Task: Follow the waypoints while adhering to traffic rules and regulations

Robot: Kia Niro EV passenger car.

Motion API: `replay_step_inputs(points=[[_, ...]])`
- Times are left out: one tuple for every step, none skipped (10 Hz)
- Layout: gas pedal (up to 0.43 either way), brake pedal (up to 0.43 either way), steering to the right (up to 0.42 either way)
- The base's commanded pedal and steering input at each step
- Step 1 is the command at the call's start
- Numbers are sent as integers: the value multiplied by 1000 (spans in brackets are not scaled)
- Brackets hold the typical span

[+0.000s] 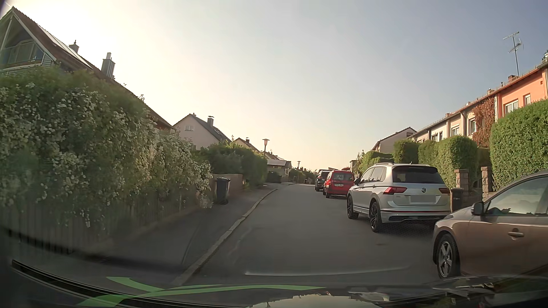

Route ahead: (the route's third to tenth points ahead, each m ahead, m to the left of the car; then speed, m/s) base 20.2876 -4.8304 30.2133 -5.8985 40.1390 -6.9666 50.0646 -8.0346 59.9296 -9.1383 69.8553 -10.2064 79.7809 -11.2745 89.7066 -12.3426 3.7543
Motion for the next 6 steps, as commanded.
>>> replay_step_inputs(points=[[118,0,-35],[118,0,-26],[118,0,-22],[118,0,-22],[118,0,-23],[118,0,-20]])
